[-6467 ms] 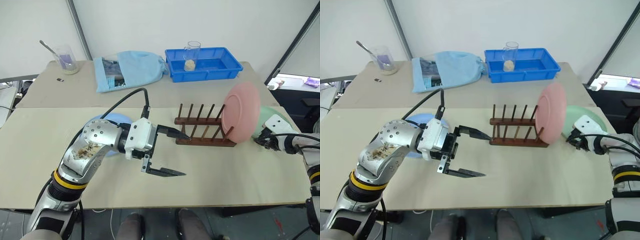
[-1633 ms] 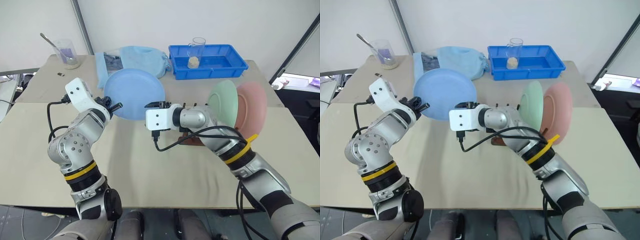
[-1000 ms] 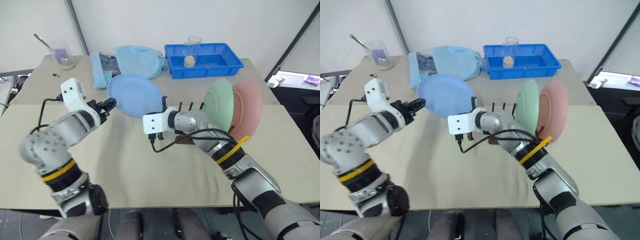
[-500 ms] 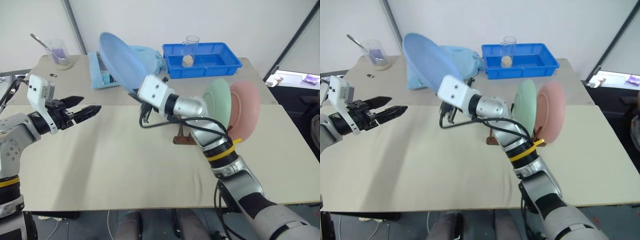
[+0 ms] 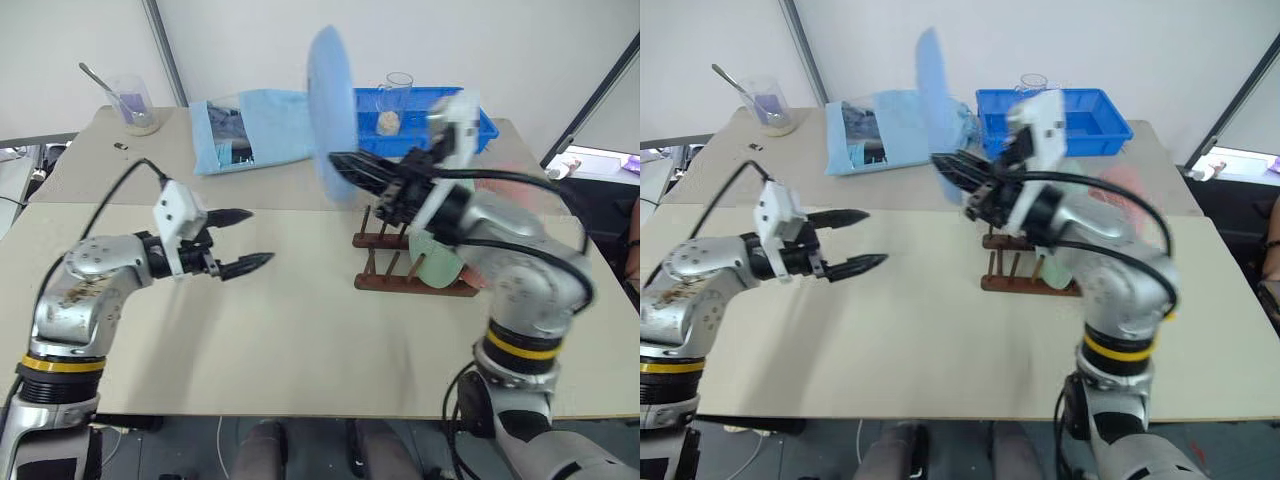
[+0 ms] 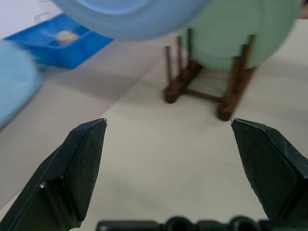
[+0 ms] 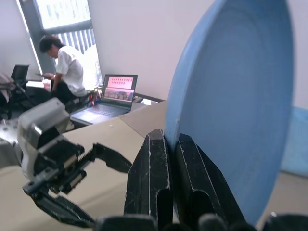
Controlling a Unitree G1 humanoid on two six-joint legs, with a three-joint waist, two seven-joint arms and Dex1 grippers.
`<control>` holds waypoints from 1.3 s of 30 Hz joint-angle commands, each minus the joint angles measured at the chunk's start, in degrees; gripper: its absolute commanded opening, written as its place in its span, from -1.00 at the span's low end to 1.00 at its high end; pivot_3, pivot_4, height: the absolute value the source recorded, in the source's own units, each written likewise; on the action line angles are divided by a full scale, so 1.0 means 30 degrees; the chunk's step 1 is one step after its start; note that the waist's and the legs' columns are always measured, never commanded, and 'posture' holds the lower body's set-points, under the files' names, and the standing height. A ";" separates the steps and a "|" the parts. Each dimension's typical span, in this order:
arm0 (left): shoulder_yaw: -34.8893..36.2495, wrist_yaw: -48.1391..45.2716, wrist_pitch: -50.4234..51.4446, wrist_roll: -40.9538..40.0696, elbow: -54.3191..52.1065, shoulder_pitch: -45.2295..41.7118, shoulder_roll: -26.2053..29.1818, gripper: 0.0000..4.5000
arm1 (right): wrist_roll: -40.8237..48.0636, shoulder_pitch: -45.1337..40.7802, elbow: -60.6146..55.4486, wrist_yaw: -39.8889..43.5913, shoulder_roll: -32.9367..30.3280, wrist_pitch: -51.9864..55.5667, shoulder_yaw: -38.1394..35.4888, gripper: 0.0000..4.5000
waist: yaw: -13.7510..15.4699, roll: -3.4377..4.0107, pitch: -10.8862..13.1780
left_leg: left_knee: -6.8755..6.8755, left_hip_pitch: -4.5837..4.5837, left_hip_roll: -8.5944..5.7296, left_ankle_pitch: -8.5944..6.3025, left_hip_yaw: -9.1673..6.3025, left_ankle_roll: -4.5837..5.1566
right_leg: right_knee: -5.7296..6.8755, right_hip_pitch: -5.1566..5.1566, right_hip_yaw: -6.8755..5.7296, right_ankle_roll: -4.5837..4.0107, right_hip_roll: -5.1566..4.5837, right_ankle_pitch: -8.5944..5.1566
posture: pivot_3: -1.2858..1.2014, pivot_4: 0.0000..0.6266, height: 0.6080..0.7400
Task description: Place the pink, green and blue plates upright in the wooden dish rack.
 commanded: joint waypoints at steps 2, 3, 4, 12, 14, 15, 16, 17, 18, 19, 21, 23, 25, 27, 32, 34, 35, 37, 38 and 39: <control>-0.0452 -0.0976 -0.0722 -0.0036 -0.0883 -0.0722 -0.0110 0.97 | 0.3670 0.0117 -0.2671 -0.2072 -0.0627 0.3157 -0.2758 -1.00 | -0.0165 0.0000 0.0000 | 0.0001 0.0014 0.0000 0.0005 0.0003 0.0008 | 0.0005 0.0004 0.0018 0.0001 0.0007 0.0001 | 0.03 -0.52 1.00; -0.0604 -0.1211 -0.0893 0.0060 -0.0835 -0.0789 -0.0102 0.97 | 0.4242 0.0252 -0.2974 -0.2556 -0.0788 0.3682 -0.3224 -1.00 | -0.0184 0.0000 0.0000 | 0.0001 0.0026 0.0000 0.0008 -0.0001 0.0014 | 0.0010 0.0015 0.0019 0.0002 0.0010 0.0000 | 0.03 -0.52 1.00; -0.0745 -0.1373 -0.1034 0.0152 -0.0753 -0.0876 -0.0134 0.97 | 0.4805 0.0430 -0.3211 -0.3069 -0.0864 0.4230 -0.3716 -1.00 | -0.0207 0.0000 0.0000 | 0.0001 0.0041 -0.0002 0.0010 -0.0002 0.0018 | 0.0015 0.0025 0.0019 0.0006 0.0011 -0.0003 | 0.03 -0.52 1.00; -0.1290 -0.2336 -0.1182 -0.0022 -0.0532 -0.1515 -0.0450 0.97 | 0.7543 0.2036 -0.3874 -0.5406 -0.2282 0.5836 -0.4655 -1.00 | -0.0417 0.0000 0.0000 | 0.0002 0.0054 -0.0021 0.0036 -0.0005 0.0062 | 0.0005 0.0053 0.0046 0.0104 0.0007 -0.0047 | 0.03 -0.52 1.00; -0.1192 -0.2412 -0.1053 -0.0208 -0.0640 -0.1524 -0.0560 0.97 | 0.8200 0.2301 -0.3676 -0.5839 -0.2586 0.5924 -0.4620 -1.00 | -0.0516 0.0000 0.0000 | 0.0002 0.0056 -0.0021 0.0037 -0.0004 0.0063 | 0.0009 0.0052 0.0055 0.0116 0.0009 -0.0055 | 0.03 -0.52 1.00; -0.1147 -0.2448 -0.1030 -0.0308 -0.0692 -0.1524 -0.0612 0.97 | 0.8505 0.2441 -0.3535 -0.6070 -0.2684 0.6041 -0.4636 -1.00 | -0.0543 0.0000 0.0000 | 0.0002 0.0056 -0.0021 0.0037 -0.0005 0.0063 | 0.0010 0.0051 0.0055 0.0118 0.0009 -0.0056 | 0.03 -0.52 1.00; -0.1104 -0.2475 -0.0989 -0.0389 -0.0737 -0.1531 -0.0656 0.97 | 0.8814 0.2542 -0.3391 -0.6280 -0.2810 0.6103 -0.4634 -1.00 | -0.0542 0.0000 0.0000 | 0.0001 0.0057 -0.0019 0.0038 -0.0006 0.0064 | 0.0011 0.0051 0.0057 0.0124 0.0010 -0.0060 | 0.03 -0.52 1.00; -0.1061 -0.2499 -0.0944 -0.0462 -0.0793 -0.1523 -0.0684 0.97 | 0.9110 0.2625 -0.3212 -0.6554 -0.2915 0.6144 -0.4640 -1.00 | -0.0531 0.0000 0.0000 | 0.0001 0.0059 -0.0018 0.0038 -0.0010 0.0065 | 0.0014 0.0052 0.0057 0.0144 0.0013 -0.0072 | 0.03 -0.52 1.00; -0.1037 -0.2540 -0.0905 -0.0514 -0.0847 -0.1506 -0.0687 0.97 | 0.9398 0.2686 -0.3040 -0.6798 -0.3011 0.6152 -0.4634 -1.00 | -0.0525 0.0000 0.0000 | 0.0001 0.0059 -0.0018 0.0038 -0.0013 0.0066 | 0.0014 0.0052 0.0056 0.0150 0.0013 -0.0075 | 0.03 -0.52 1.00; -0.1013 -0.2557 -0.0877 -0.0558 -0.0920 -0.1476 -0.0685 0.97 | 0.9729 0.2715 -0.2828 -0.7061 -0.3108 0.6124 -0.4626 -1.00 | -0.0523 0.0000 0.0000 | 0.0002 0.0059 -0.0019 0.0039 -0.0013 0.0066 | 0.0016 0.0053 0.0056 0.0151 0.0013 -0.0076 | 0.03 -0.52 1.00; -0.0962 -0.2526 -0.0810 -0.0644 -0.1056 -0.1431 -0.0696 0.97 | 1.0434 0.2669 -0.2292 -0.7725 -0.3237 0.6021 -0.4639 -1.00 | -0.0522 -0.0001 -0.0001 | 0.0001 0.0059 -0.0021 0.0040 -0.0012 0.0068 | 0.0012 0.0060 0.0058 0.0160 0.0009 -0.0078 | 0.03 -0.52 1.00; -0.0923 -0.2449 -0.0776 -0.0677 -0.1120 -0.1419 -0.0727 0.97 | 1.1154 0.2530 -0.1741 -0.8368 -0.3463 0.5852 -0.4593 -1.00 | -0.0524 -0.0001 -0.0001 | 0.0002 0.0063 -0.0023 0.0041 -0.0011 0.0071 | 0.0007 0.0065 0.0063 0.0169 0.0007 -0.0075 | 0.03 -0.52 1.00; -0.0908 -0.2385 -0.0783 -0.0644 -0.1155 -0.1388 -0.0728 0.97 | 1.2112 0.2283 -0.1103 -0.9110 -0.3634 0.5597 -0.4581 -1.00 | -0.0539 -0.0001 -0.0001 | 0.0002 0.0066 -0.0022 0.0043 -0.0010 0.0073 | 0.0008 0.0065 0.0065 0.0171 0.0009 -0.0076 | 0.03 -0.52 1.00; -0.0879 -0.2296 -0.0837 -0.0572 -0.1176 -0.1330 -0.0720 0.97 | 1.3230 0.2023 -0.0612 -0.9780 -0.3919 0.5159 -0.4474 -1.00 | -0.0559 -0.0001 -0.0001 | 0.0002 0.0070 -0.0021 0.0044 -0.0009 0.0075 | 0.0010 0.0065 0.0068 0.0171 0.0012 -0.0076 | 0.03 -0.52 1.00; -0.0835 -0.2188 -0.0839 -0.0562 -0.1239 -0.1211 -0.0716 0.97 | 1.5920 0.1861 -0.0470 -1.0697 -0.5257 0.3535 -0.3865 -1.00 | -0.0555 0.0000 -0.0001 | 0.0002 0.0070 -0.0017 0.0046 -0.0010 0.0081 | 0.0009 0.0063 0.0071 0.0173 0.0017 -0.0078 | 0.03 -0.52 1.00; -0.0827 -0.2151 -0.0850 -0.0550 -0.1274 -0.1168 -0.0732 0.97 | 1.7059 0.1944 -0.0341 -1.1375 -0.5687 0.2664 -0.3551 -1.00 | -0.0537 0.0000 -0.0001 | 0.0002 0.0066 -0.0020 0.0047 -0.0009 0.0081 | 0.0005 0.0065 0.0074 0.0174 0.0014 -0.0078 | 0.03 -0.52 1.00; -0.0823 -0.2134 -0.0854 -0.0546 -0.1279 -0.1162 -0.0743 0.97 | 1.7496 0.2037 -0.0282 -1.1685 -0.5903 0.2280 -0.3373 -1.00 | -0.0522 -0.0001 0.0000 | 0.0002 0.0064 -0.0022 0.0047 -0.0008 0.0082 | 0.0004 0.0064 0.0077 0.0176 0.0012 -0.0077 | 0.03 -0.52 1.00; -0.0839 -0.2134 -0.0909 -0.0511 -0.1221 -0.1173 -0.0768 0.97 | 1.8340 0.2431 -0.0113 -1.2310 -0.6436 0.1623 -0.3003 -1.00 | -0.0510 -0.0001 -0.0001 | 0.0001 0.0061 -0.0025 0.0047 -0.0007 0.0083 | -0.0002 0.0066 0.0079 0.0181 0.0010 -0.0074 | 0.03 -0.52 1.00; -0.0842 -0.2133 -0.0921 -0.0504 -0.1206 -0.1177 -0.0776 0.97 | 1.8753 0.2622 -0.0053 -1.2587 -0.6749 0.1275 -0.2789 -1.00 | -0.0498 -0.0001 -0.0001 | 0.0002 0.0060 -0.0024 0.0048 -0.0007 0.0083 | -0.0004 0.0066 0.0081 0.0182 0.0010 -0.0074 | 0.03 -0.52 1.00; -0.0845 -0.2137 -0.0932 -0.0499 -0.1197 -0.1179 -0.0785 0.97 | 1.8926 0.2937 -0.0015 -1.2738 -0.7083 0.1079 -0.2583 -1.00 | -0.0472 -0.0001 -0.0001 | 0.0002 0.0057 -0.0024 0.0048 -0.0007 0.0083 | -0.0008 0.0067 0.0081 0.0183 0.0010 -0.0073 | 0.03 -0.52 1.00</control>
